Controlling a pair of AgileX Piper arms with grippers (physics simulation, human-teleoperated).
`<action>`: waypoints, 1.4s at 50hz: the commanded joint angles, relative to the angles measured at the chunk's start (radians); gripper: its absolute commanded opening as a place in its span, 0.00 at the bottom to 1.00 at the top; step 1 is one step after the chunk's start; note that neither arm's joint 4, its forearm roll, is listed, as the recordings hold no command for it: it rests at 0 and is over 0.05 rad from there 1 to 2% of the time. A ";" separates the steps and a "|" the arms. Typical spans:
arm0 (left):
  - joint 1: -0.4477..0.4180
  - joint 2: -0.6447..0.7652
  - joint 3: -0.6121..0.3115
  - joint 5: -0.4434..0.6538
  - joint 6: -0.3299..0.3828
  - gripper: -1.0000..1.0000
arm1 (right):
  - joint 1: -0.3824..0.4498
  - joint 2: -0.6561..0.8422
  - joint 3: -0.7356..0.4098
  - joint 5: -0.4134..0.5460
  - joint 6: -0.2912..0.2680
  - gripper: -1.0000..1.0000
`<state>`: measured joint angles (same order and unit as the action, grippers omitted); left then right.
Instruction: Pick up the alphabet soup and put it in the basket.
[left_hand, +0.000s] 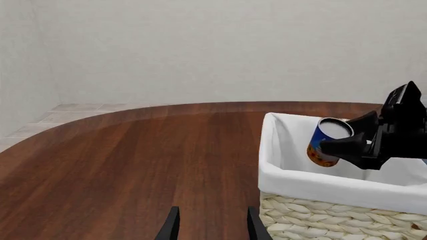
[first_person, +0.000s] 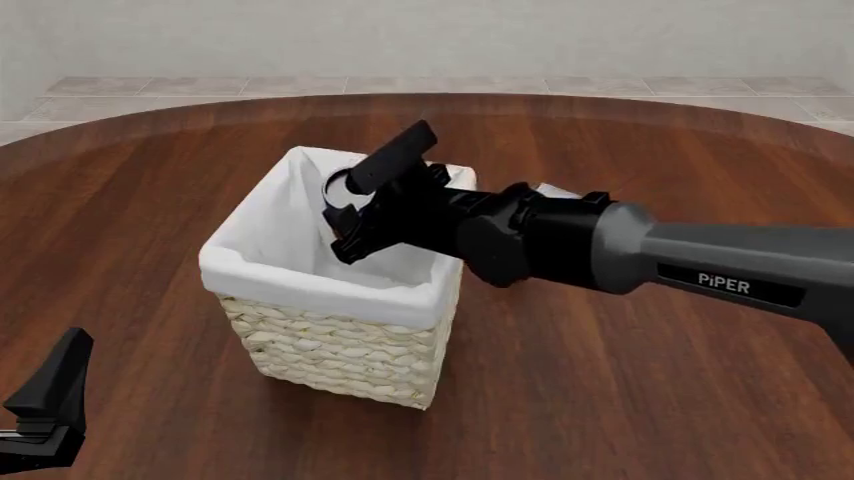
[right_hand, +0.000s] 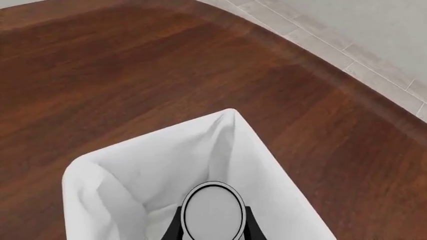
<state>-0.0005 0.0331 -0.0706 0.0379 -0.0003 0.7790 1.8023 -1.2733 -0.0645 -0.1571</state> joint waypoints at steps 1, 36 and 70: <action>0.000 0.000 0.000 0.000 0.000 1.00 | 0.001 0.001 -0.006 -0.005 0.021 0.00; 0.000 0.000 0.000 0.000 0.000 1.00 | 0.006 0.033 -0.002 -0.019 0.035 0.00; 0.000 0.000 0.000 0.000 0.000 1.00 | 0.002 0.054 -0.008 -0.022 0.042 0.00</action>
<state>-0.0005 0.0332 -0.0706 0.0378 -0.0002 0.7817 1.8592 -1.2734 -0.0820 -0.1363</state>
